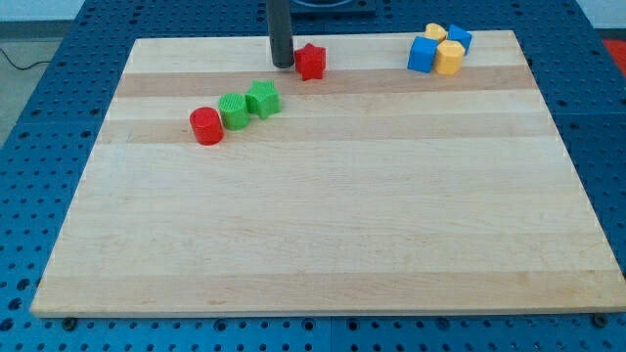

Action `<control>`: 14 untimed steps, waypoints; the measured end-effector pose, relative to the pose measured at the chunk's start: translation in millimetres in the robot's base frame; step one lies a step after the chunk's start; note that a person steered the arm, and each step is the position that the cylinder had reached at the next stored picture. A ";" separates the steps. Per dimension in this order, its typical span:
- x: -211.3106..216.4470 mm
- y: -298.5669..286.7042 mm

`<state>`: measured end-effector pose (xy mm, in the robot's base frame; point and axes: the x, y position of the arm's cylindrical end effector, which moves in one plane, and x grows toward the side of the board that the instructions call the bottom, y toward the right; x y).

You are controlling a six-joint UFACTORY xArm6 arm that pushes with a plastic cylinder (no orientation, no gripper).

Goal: Push the red star into the yellow heart

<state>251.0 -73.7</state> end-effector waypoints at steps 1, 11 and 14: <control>19.1 -15.0; -24.7 158.6; -36.7 165.5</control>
